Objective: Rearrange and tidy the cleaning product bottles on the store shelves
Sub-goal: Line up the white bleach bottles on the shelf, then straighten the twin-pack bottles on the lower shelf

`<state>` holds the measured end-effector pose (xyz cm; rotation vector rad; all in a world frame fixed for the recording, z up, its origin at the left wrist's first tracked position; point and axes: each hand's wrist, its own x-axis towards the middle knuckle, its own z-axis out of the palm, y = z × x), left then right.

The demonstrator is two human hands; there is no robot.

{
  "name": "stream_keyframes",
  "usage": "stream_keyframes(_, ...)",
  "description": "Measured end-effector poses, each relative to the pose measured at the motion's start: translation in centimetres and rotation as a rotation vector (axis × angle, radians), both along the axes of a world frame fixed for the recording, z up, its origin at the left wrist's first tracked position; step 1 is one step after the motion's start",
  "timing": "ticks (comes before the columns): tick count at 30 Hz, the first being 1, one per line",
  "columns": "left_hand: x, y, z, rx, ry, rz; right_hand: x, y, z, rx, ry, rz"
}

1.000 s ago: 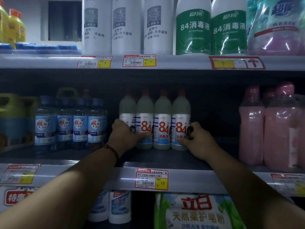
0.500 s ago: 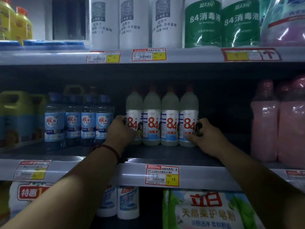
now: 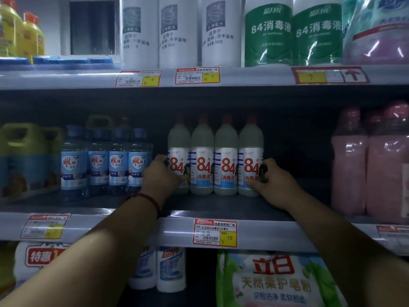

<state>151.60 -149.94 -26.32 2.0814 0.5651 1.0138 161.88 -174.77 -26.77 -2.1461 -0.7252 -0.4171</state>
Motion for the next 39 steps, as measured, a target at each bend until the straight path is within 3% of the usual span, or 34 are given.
stream_keyframes(8,-3.5,-0.2,1.4,0.216,0.285,-0.061,-0.9,-0.5,0.7,-0.063,-0.08,-0.065)
stream_keyframes(14,-9.3,-2.7,1.4,0.53,0.27,-0.06,-5.4,-1.9,1.9,-0.151,-0.315,-0.064)
stream_keyframes(24,-19.2,-7.6,-1.4,0.853,0.257,0.004,-15.7,-1.6,0.2,-0.299,-0.399,0.108)
stream_keyframes(30,-23.4,-7.7,-5.6,0.928,0.093,0.005,-21.2,-0.2,-3.4,-0.378,-0.465,0.191)
stream_keyframes(34,-24.8,-6.4,-9.2,0.909,0.165,0.006,-23.3,0.8,-7.0,-0.424,-0.485,0.302)
stream_keyframes(39,-25.6,-3.7,-14.2,0.779,0.31,0.034,-23.3,2.6,-11.5,-0.4,-0.35,0.367)
